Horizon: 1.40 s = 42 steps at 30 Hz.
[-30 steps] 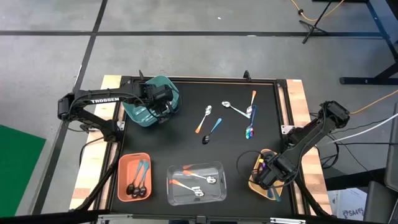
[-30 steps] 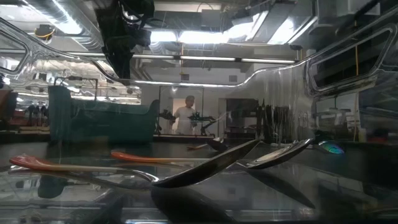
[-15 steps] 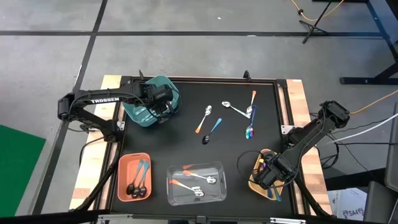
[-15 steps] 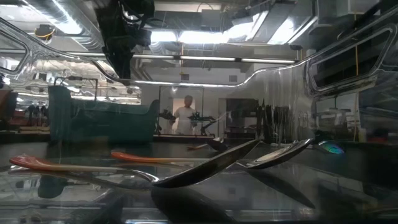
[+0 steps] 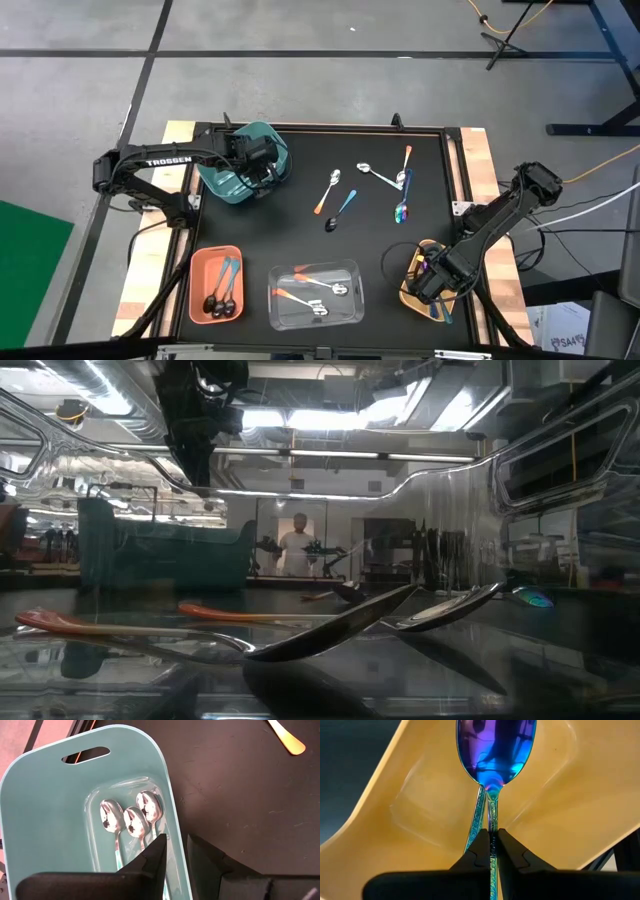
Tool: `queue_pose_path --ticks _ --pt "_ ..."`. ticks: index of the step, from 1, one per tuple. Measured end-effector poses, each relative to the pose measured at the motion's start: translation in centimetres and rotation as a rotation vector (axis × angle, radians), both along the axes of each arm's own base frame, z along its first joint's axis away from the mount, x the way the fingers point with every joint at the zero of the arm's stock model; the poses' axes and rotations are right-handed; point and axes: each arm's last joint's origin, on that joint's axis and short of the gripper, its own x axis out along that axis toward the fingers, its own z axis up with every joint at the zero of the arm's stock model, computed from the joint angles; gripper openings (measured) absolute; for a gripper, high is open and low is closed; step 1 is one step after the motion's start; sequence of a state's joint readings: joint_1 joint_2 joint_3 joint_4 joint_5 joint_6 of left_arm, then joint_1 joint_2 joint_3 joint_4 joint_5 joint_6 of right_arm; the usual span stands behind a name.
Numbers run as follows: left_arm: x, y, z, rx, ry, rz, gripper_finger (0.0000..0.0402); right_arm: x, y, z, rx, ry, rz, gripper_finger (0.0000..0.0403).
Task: Sort silverware by color (type)
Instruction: Put the purple spoon into the yellow bin, then put the orange spoon into the transparent bin
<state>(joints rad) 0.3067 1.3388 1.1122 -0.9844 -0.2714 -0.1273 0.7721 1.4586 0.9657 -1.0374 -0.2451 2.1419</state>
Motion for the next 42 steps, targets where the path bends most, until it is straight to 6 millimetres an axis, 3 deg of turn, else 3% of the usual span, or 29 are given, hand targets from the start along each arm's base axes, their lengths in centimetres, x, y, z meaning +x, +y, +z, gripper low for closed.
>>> queue_pose_path --ticks 12,24,32,42 --pt "0.0 0.0 0.0 0.0 0.0 0.0 0.0072 0.0 0.0 0.0 -0.002 0.001 0.0 0.0002" --pt "0.0 0.0 0.0 0.0 0.0 0.0 0.0072 0.0 0.0 0.0 -0.003 0.002 0.0 0.0088" --pt "0.0 0.0 0.0 0.0 0.0 0.0 0.0072 0.0 0.0 0.1 -0.002 0.001 0.0 0.0094" --pt "0.0 0.0 0.0 0.0 -0.001 0.0 0.0072 0.3 0.2 2.6 0.019 -0.054 -0.002 0.0092"
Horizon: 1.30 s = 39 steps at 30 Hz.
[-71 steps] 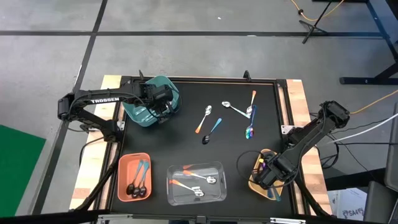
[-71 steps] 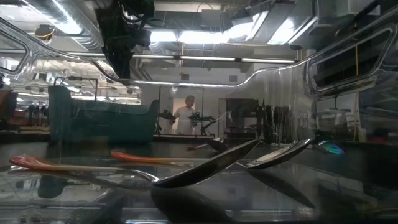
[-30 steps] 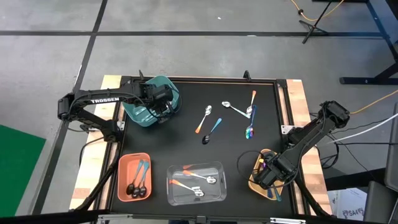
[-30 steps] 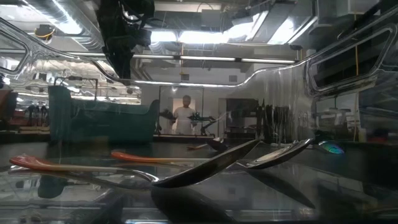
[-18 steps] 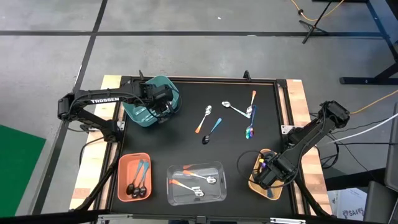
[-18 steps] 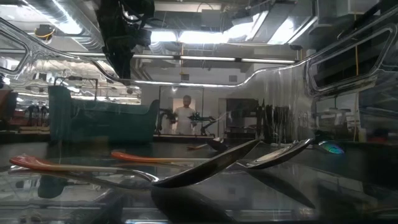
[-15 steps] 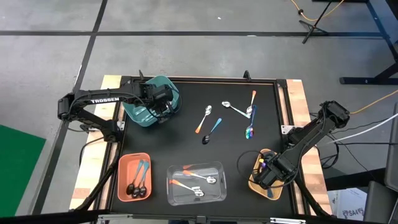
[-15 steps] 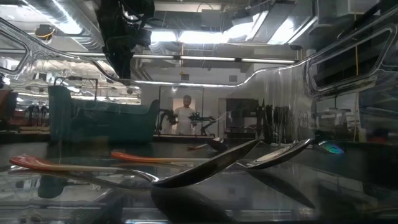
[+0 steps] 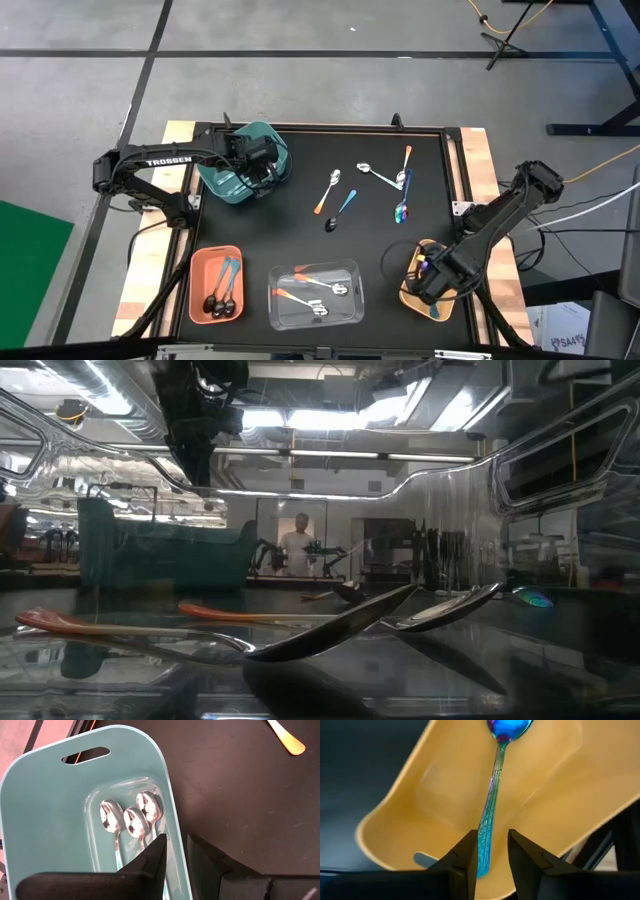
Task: Sort silverware by color (type)
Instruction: Put the orange spoon into the transparent bin
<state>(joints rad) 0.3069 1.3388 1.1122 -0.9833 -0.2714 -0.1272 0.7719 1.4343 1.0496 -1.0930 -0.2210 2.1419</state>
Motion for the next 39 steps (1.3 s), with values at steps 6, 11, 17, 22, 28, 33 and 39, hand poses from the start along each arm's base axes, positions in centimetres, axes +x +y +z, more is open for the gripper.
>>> queue_pose_path --ticks 6,11,17,22,28,33,39 --pt "0.1 0.0 0.0 0.003 -0.008 0.0 0.0072 -0.1 -0.4 2.8 -0.079 -0.025 -0.005 0.0092" --pt "0.1 0.0 0.0 0.003 -0.008 -0.001 0.0072 -0.3 -1.0 5.2 -0.192 -0.054 -0.008 0.0092" --pt "0.1 0.0 0.0 0.003 -0.008 -0.001 0.0072 -0.6 -2.0 8.0 -0.348 -0.124 -0.006 0.0092" --pt "0.1 0.0 0.0 0.003 -0.009 -0.001 0.0072 -0.7 -2.7 9.0 -0.397 -0.238 -0.021 0.0092" --pt "0.4 0.1 0.2 0.013 -0.042 -0.001 0.0072 0.0 -4.3 9.6 -0.491 -0.315 0.077 0.0092" --pt "0.8 0.1 0.3 0.016 -0.087 -0.008 0.0072 1.4 -5.9 9.6 -0.521 -0.314 0.216 0.0092" --pt "2.2 -0.4 1.0 0.041 -0.233 -0.049 0.0072 3.2 -8.2 9.6 -0.556 -0.306 0.391 0.0092"
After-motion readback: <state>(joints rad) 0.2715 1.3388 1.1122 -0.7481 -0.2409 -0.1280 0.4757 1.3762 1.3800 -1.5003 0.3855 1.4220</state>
